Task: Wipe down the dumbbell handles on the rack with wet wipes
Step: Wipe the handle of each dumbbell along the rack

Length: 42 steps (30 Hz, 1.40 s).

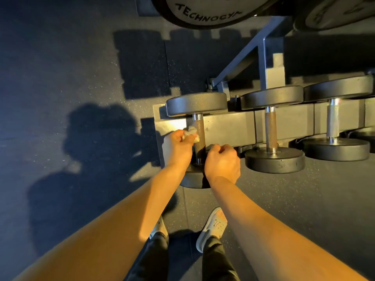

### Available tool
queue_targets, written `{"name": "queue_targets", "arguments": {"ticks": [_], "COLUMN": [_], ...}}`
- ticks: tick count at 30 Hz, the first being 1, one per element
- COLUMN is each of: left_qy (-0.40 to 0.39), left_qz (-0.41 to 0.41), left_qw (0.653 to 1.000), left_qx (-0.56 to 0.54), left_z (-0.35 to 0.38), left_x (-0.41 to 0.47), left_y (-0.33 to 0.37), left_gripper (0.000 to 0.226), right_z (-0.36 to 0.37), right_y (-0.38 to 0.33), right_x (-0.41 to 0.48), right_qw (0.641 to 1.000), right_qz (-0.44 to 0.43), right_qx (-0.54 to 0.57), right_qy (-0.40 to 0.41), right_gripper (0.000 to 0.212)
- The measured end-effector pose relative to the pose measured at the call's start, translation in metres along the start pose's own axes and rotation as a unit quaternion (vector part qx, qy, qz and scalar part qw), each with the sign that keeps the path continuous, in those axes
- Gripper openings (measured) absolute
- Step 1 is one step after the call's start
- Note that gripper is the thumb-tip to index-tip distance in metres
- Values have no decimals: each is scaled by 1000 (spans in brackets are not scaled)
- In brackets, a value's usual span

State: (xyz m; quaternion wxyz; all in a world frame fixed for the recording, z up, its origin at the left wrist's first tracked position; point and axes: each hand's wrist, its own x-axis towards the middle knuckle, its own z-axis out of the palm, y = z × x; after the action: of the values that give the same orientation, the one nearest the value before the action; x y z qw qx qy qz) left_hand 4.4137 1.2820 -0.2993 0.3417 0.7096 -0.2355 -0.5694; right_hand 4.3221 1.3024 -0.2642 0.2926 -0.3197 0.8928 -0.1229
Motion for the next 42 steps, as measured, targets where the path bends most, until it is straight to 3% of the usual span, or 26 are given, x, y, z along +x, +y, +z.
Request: {"name": "queue_targets", "arguments": {"ticks": [3,8,11,14,16,24,26,28,30,32,36,42], "left_qy": [-39,-107,-79,-40,5,-28,-100,-183,-212,-188,-84,9], "left_qz": [-29,58,61,31,28,32,-40,-114,-150,-148,-59,88], "left_qw": [998,980,989,997,995,999,991,948,925,938,984,996], "left_qx": [47,159,109,-57,-99,22,-83,-232,-278,-252,-146,26], "left_z": [-13,-21,-17,-14,-10,16,10,1,-1,2,14,21], "left_x": [-6,2,18,9,6,10,22,30,35,34,13,-11], "left_y": [-6,2,-15,7,18,31,29,26,26,27,31,27], "left_gripper": [7,10,8,9,9,25,31,39,45,43,25,24], "right_z": [0,0,-2,-3,-3,-2,-1,0,1,-1,-2,-5], "right_y": [-1,-2,-1,-1,-1,-1,0,0,1,2,1,-2], "right_x": [-1,-3,-2,0,-1,-1,-1,0,2,3,1,0], "right_qw": [1000,1000,1000,1000,1000,1000,1000,1000,1000,1000,1000,1000], "right_qz": [1,0,-2,-1,-1,-15,-17,-11,-4,0,-4,-4], "right_qx": [0,4,3,7,9,4,6,10,8,12,13,12], "right_qy": [-2,-1,-4,-14,-17,-10,-6,-4,-9,-13,-16,-26], "right_gripper": [30,30,30,29,28,28,29,29,28,28,28,27]}}
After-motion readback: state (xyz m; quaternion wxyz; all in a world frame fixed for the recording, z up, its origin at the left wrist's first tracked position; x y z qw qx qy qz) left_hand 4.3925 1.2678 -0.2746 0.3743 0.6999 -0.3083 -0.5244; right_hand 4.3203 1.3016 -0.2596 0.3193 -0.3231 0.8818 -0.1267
